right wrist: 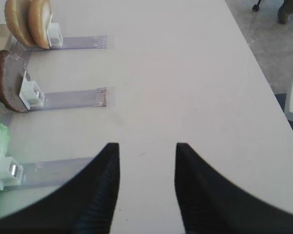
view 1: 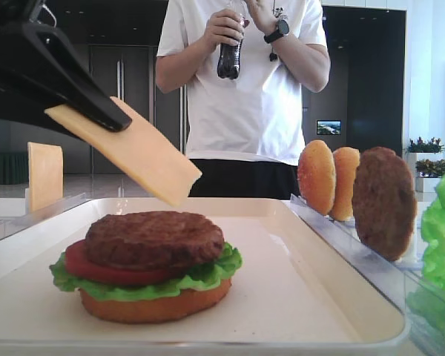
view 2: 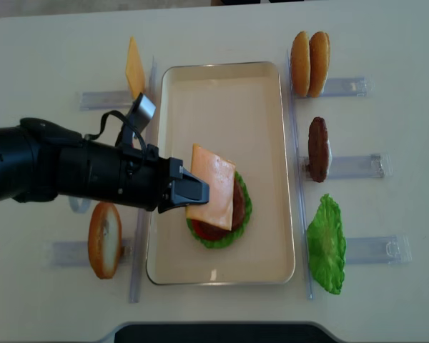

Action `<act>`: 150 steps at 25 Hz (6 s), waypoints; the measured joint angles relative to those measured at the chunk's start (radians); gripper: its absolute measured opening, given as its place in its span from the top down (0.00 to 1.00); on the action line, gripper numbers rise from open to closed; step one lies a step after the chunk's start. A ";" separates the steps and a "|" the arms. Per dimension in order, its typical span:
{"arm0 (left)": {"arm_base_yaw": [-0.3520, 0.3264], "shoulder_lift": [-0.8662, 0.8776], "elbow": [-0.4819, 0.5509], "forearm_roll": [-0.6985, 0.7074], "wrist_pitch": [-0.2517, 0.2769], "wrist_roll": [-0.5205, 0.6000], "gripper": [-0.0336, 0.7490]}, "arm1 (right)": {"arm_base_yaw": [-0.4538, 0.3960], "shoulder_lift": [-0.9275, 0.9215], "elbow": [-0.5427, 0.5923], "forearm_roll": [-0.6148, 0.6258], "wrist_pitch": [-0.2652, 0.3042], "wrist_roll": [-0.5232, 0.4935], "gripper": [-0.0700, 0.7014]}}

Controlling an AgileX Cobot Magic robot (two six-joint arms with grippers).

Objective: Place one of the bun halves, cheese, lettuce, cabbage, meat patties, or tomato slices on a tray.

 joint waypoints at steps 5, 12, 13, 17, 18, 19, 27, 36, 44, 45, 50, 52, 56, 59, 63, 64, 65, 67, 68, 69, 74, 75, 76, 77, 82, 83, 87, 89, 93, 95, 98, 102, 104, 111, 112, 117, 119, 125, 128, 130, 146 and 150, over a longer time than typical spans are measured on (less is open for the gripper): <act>0.000 0.042 0.000 -0.031 -0.001 0.043 0.92 | 0.000 0.000 0.000 0.000 0.000 0.000 0.53; 0.000 0.107 0.000 -0.092 0.028 0.118 0.92 | 0.000 0.000 0.000 0.000 0.000 0.000 0.53; 0.000 0.109 0.000 -0.095 0.030 0.123 0.92 | 0.000 0.000 0.000 0.000 0.000 0.000 0.53; 0.000 0.109 0.000 -0.097 0.031 0.129 0.92 | 0.000 0.000 0.000 0.000 0.000 0.000 0.53; 0.000 0.109 0.000 -0.097 0.031 0.129 0.92 | 0.000 0.000 0.000 0.000 0.000 0.000 0.53; 0.000 0.109 0.000 -0.097 0.031 0.129 0.92 | 0.000 0.000 0.000 0.000 0.000 0.000 0.53; 0.000 0.109 0.000 -0.055 0.031 0.116 0.89 | 0.000 0.000 0.000 0.000 0.000 0.000 0.53; 0.000 0.109 0.000 -0.027 0.032 0.087 0.55 | 0.000 0.000 0.000 0.000 0.000 0.000 0.53; 0.000 0.109 -0.001 -0.025 0.027 0.057 0.36 | 0.000 0.000 0.000 0.000 0.000 0.000 0.53; 0.000 0.108 -0.001 -0.024 0.027 0.054 0.34 | 0.000 0.000 0.000 0.000 0.000 0.000 0.53; 0.000 0.092 -0.016 0.017 0.024 0.004 0.31 | 0.000 0.000 0.000 0.000 0.000 0.000 0.53; 0.000 0.086 -0.046 0.074 0.017 -0.056 0.30 | 0.000 0.000 0.000 0.000 0.000 0.000 0.53; 0.000 0.084 -0.106 0.225 -0.019 -0.209 0.30 | 0.000 0.000 0.000 0.000 0.000 0.000 0.53; 0.000 0.084 -0.128 0.296 -0.022 -0.286 0.30 | 0.000 0.000 0.000 0.000 0.000 0.000 0.53; 0.000 0.084 -0.145 0.327 -0.021 -0.326 0.30 | 0.000 0.000 0.000 0.000 0.000 0.000 0.53; 0.000 0.084 -0.151 0.337 -0.021 -0.338 0.30 | 0.000 0.000 0.000 0.000 0.000 0.000 0.53; 0.000 0.084 -0.157 0.348 -0.021 -0.351 0.30 | 0.000 0.000 0.000 0.000 0.000 0.000 0.53; 0.000 0.084 -0.171 0.375 -0.021 -0.373 0.30 | 0.000 0.000 0.000 0.000 0.000 0.000 0.53; 0.000 0.084 -0.178 0.383 -0.021 -0.379 0.30 | 0.000 0.000 0.000 0.000 0.000 0.000 0.53; 0.000 0.084 -0.185 0.389 -0.021 -0.382 0.30 | 0.000 0.000 0.000 0.000 0.000 0.000 0.53; 0.000 0.084 -0.204 0.417 -0.022 -0.422 0.30 | 0.000 0.000 0.000 0.000 0.000 0.000 0.53; 0.000 0.084 -0.204 0.421 -0.022 -0.424 0.30 | 0.000 0.000 0.000 0.000 0.000 0.000 0.53; 0.000 0.084 -0.204 0.426 -0.022 -0.425 0.30 | 0.000 0.000 0.000 0.000 0.000 0.000 0.53; 0.000 0.084 -0.204 0.428 -0.023 -0.426 0.30 | 0.000 0.000 0.000 0.000 0.000 0.000 0.53; 0.000 0.084 -0.204 0.430 -0.028 -0.440 0.30 | 0.000 0.000 0.000 0.000 0.000 0.000 0.53; 0.000 0.084 -0.204 0.433 -0.030 -0.450 0.30 | 0.000 0.000 0.000 0.000 0.000 0.000 0.53; 0.000 0.084 -0.204 0.448 -0.044 -0.475 0.30 | 0.000 0.000 0.000 0.000 0.000 0.000 0.53; 0.000 0.084 -0.210 0.465 -0.044 -0.489 0.30 | 0.000 0.000 0.000 0.000 0.000 0.000 0.53; 0.000 0.084 -0.242 0.520 -0.043 -0.539 0.30 | 0.000 0.000 0.000 0.000 0.000 0.000 0.53; 0.000 0.084 -0.257 0.542 -0.038 -0.558 0.30 | 0.000 0.000 0.000 0.000 0.000 0.000 0.53; 0.000 0.084 -0.263 0.555 -0.024 -0.566 0.30 | 0.000 0.000 0.000 0.000 0.000 0.000 0.53; 0.000 0.084 -0.266 0.573 -0.003 -0.568 0.30 | 0.000 0.000 0.000 0.000 0.000 0.000 0.53; 0.000 0.084 -0.274 0.596 0.011 -0.571 0.30 | 0.000 0.000 0.000 0.000 0.000 0.000 0.53; 0.000 0.084 -0.368 0.739 0.076 -0.665 0.30 | 0.000 0.000 0.000 0.006 0.000 0.000 0.53; 0.000 0.084 -0.384 0.773 0.090 -0.688 0.30 | 0.000 0.000 0.000 0.000 0.000 0.000 0.53; 0.000 0.084 -0.482 0.936 0.158 -0.798 0.30 | 0.000 0.000 0.000 0.000 0.000 0.000 0.53; 0.000 0.084 -0.526 1.013 0.198 -0.849 0.32 | 0.000 0.000 0.000 0.000 0.000 0.000 0.53; 0.000 0.084 -0.660 1.252 0.352 -0.967 0.37 | 0.000 0.000 0.000 0.000 0.000 0.000 0.53; 0.000 0.084 -0.687 1.293 0.390 -0.980 0.38 | 0.000 0.000 0.000 0.006 0.000 0.000 0.53; 0.016 0.084 -0.689 1.298 0.397 -0.982 0.38 | 0.000 0.000 0.000 0.000 0.000 0.000 0.53; 0.414 0.038 -0.689 1.408 0.400 -0.951 0.38 | 0.000 0.000 0.000 0.000 0.000 0.000 0.53; 0.435 0.014 -0.689 1.415 0.402 -0.943 0.38 | 0.000 0.000 0.000 0.006 0.000 0.000 0.53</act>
